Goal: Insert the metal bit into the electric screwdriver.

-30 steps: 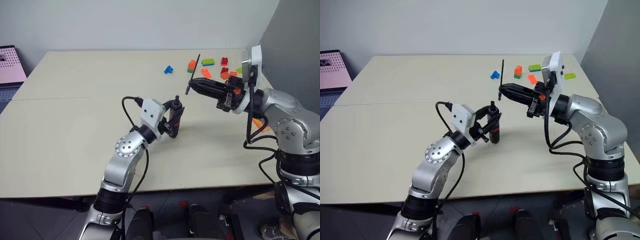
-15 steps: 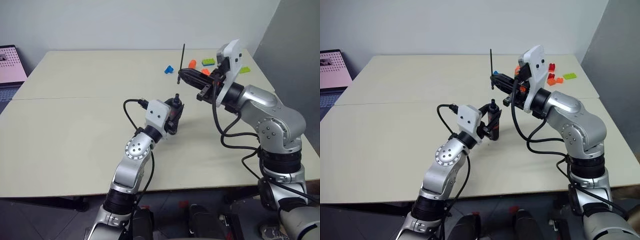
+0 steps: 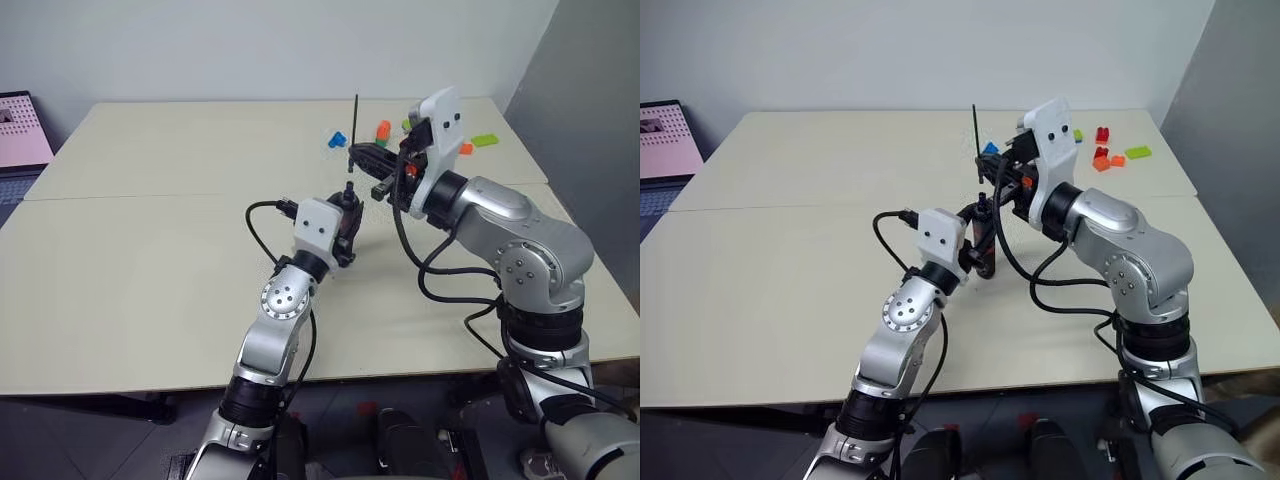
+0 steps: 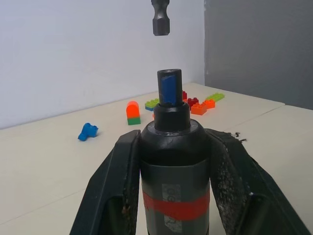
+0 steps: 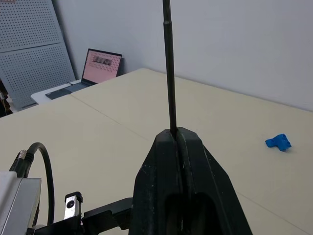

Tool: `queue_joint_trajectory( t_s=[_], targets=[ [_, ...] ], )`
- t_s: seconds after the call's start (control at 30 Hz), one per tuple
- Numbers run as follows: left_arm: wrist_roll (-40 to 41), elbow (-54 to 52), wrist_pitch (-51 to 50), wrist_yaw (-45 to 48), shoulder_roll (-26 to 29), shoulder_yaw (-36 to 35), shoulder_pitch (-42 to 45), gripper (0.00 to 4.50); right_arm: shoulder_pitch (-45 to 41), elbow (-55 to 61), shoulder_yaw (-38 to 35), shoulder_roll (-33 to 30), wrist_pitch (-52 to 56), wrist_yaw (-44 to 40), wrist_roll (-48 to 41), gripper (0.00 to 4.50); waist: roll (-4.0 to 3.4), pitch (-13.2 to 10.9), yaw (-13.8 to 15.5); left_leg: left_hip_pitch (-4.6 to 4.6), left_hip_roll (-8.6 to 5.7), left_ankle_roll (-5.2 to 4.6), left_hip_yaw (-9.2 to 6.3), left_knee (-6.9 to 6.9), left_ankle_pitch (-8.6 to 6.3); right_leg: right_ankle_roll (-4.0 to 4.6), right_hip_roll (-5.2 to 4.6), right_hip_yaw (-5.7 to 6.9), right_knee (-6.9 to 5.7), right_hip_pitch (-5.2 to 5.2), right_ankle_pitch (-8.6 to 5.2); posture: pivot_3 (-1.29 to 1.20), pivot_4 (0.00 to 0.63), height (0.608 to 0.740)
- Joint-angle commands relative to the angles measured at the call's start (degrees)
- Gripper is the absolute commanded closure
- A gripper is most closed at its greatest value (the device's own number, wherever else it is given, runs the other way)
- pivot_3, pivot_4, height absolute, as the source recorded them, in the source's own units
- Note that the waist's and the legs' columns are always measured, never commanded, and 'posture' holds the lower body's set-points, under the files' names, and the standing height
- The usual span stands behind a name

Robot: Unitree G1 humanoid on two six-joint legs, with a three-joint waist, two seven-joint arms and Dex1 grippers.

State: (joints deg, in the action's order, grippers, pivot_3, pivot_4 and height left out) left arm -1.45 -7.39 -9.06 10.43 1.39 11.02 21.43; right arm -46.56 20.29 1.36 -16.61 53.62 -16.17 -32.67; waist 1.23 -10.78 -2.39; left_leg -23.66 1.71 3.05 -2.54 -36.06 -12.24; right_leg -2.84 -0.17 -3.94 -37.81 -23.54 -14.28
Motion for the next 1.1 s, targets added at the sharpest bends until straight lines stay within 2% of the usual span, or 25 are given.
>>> queue_joint_trajectory(
  t_s=[0.03, 1.1],
  targets=[
    [-1.6, -0.3, 0.7, -1.5, -0.2, 0.0, -0.1, 2.86, -1.1, 3.4, -0.7, 1.1, 0.6, 1.4, -0.3, 4.5, 0.0, 0.0, 0.0, 0.0, 0.0, 0.0, -0.01, 0.0, 0.0, 0.0, 0.0, 0.0, 0.0, 0.0, 0.0, 0.0, 0.15, 0.74],
    [-3.4, -0.8, 1.3, -3.6, -0.6, 0.1, -0.8, 2.86, 1.4, 6.3, -1.4, 6.3, 5.6, 8.1, 0.6, 4.5, 0.0, 0.0, -0.7, 0.0, 0.0, 0.0, -0.02, 0.0, 0.0, 0.0, 0.0, 0.01, 0.0, 0.0, 0.0, 0.0, 0.15, 0.74]
  ],
)
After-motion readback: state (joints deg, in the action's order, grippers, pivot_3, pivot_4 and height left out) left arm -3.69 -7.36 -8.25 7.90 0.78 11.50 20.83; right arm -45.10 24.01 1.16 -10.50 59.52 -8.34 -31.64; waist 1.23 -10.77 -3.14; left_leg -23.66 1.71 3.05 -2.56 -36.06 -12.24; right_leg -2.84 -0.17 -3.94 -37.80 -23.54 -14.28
